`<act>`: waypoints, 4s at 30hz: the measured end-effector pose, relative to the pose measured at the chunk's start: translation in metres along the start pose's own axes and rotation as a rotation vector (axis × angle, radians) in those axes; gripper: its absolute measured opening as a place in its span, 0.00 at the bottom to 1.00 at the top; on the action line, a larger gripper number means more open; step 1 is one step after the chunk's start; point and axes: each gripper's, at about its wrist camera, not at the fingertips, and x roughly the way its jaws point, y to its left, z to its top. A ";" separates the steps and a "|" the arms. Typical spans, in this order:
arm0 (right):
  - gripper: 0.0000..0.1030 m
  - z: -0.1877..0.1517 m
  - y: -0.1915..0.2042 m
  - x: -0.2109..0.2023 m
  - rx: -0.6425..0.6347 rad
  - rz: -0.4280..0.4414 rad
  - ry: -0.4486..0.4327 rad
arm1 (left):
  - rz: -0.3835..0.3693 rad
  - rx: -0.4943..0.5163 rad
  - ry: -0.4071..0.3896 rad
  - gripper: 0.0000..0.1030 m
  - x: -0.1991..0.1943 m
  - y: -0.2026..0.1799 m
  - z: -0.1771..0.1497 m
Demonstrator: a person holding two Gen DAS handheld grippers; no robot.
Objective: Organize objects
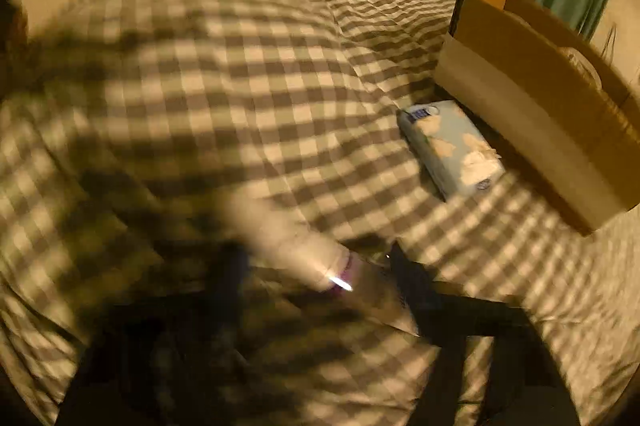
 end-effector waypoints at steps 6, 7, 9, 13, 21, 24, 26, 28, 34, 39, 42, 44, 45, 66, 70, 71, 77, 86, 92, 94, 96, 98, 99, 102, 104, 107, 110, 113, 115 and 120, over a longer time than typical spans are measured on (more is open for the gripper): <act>0.14 0.003 -0.040 -0.046 0.139 -0.019 -0.107 | 0.000 -0.009 0.010 1.00 0.008 -0.011 0.003; 0.14 0.004 -0.050 -0.056 0.163 -0.032 -0.127 | -0.005 -0.005 0.012 1.00 0.010 -0.017 0.005; 0.14 0.008 -0.067 -0.077 0.214 -0.062 -0.153 | -0.016 0.000 0.017 1.00 0.016 -0.031 0.008; 0.14 0.014 -0.111 -0.091 0.306 -0.113 -0.177 | -0.052 0.007 0.022 1.00 0.038 -0.068 0.009; 0.14 -0.005 -0.154 -0.095 0.414 -0.144 -0.176 | -0.122 0.053 0.106 1.00 0.102 -0.128 0.006; 0.14 -0.013 -0.159 -0.083 0.433 -0.128 -0.168 | -0.090 0.119 0.130 1.00 0.125 -0.143 0.008; 0.14 -0.015 -0.166 -0.075 0.452 -0.107 -0.169 | -0.084 0.137 0.154 1.00 0.139 -0.147 0.007; 0.14 -0.021 -0.168 -0.074 0.464 -0.101 -0.171 | -0.086 0.141 0.168 1.00 0.152 -0.150 0.007; 0.14 -0.029 -0.170 -0.078 0.485 -0.109 -0.169 | -0.208 0.139 0.183 0.81 0.150 -0.148 0.004; 0.14 -0.028 -0.159 -0.099 0.473 -0.138 -0.188 | -0.227 0.208 0.151 0.80 0.115 -0.154 -0.003; 0.14 -0.025 -0.150 -0.118 0.462 -0.163 -0.203 | -0.253 0.215 0.126 0.80 0.083 -0.154 0.001; 0.14 -0.021 -0.144 -0.135 0.458 -0.181 -0.223 | -0.280 0.215 0.092 0.80 0.060 -0.154 0.009; 0.14 -0.018 -0.143 -0.142 0.457 -0.185 -0.234 | -0.292 0.212 0.066 0.80 0.046 -0.153 0.018; 0.14 0.133 -0.213 -0.166 0.487 -0.158 -0.405 | -0.197 0.152 -0.184 0.80 0.028 -0.134 0.203; 0.14 0.141 -0.235 -0.130 0.507 -0.156 -0.360 | -0.203 0.157 -0.116 0.80 0.074 -0.141 0.201; 0.14 0.141 -0.241 -0.115 0.518 -0.154 -0.334 | -0.203 0.165 -0.095 0.80 0.085 -0.144 0.199; 0.15 0.130 -0.257 -0.070 0.567 -0.126 -0.249 | -0.239 0.189 -0.020 0.83 0.136 -0.156 0.182; 0.50 0.125 -0.267 -0.103 0.610 -0.156 -0.310 | -0.218 0.174 -0.104 1.00 0.102 -0.153 0.196; 0.69 0.132 -0.251 -0.180 0.588 -0.250 -0.397 | -0.243 0.088 -0.188 1.00 0.030 -0.134 0.223; 0.75 0.135 -0.240 -0.211 0.578 -0.280 -0.436 | -0.250 0.077 -0.228 1.00 0.001 -0.131 0.228; 0.82 0.135 -0.225 -0.245 0.560 -0.315 -0.481 | -0.250 0.076 -0.271 1.00 -0.030 -0.128 0.230; 0.86 0.137 -0.213 -0.271 0.546 -0.343 -0.515 | -0.243 0.082 -0.313 1.00 -0.064 -0.125 0.232; 0.88 0.136 -0.206 -0.287 0.539 -0.361 -0.534 | -0.245 0.090 -0.331 1.00 -0.079 -0.123 0.233; 0.90 0.135 -0.187 -0.324 0.522 -0.398 -0.567 | -0.240 0.107 -0.380 1.00 -0.117 -0.123 0.232; 0.93 0.131 -0.174 -0.348 0.515 -0.422 -0.593 | -0.220 0.112 -0.400 1.00 -0.141 -0.123 0.227; 1.00 0.120 -0.161 -0.375 0.510 -0.450 -0.645 | -0.220 0.119 -0.415 1.00 -0.163 -0.122 0.218; 1.00 0.105 -0.151 -0.397 0.511 -0.493 -0.683 | -0.242 0.109 -0.435 1.00 -0.180 -0.118 0.206; 1.00 0.092 -0.144 -0.407 0.509 -0.530 -0.707 | -0.252 0.073 -0.453 1.00 -0.188 -0.111 0.196; 1.00 0.086 -0.140 -0.407 0.496 -0.548 -0.716 | -0.258 0.046 -0.474 1.00 -0.192 -0.108 0.190; 1.00 0.077 -0.133 -0.390 0.452 -0.587 -0.724 | -0.229 -0.005 -0.529 1.00 -0.191 -0.105 0.170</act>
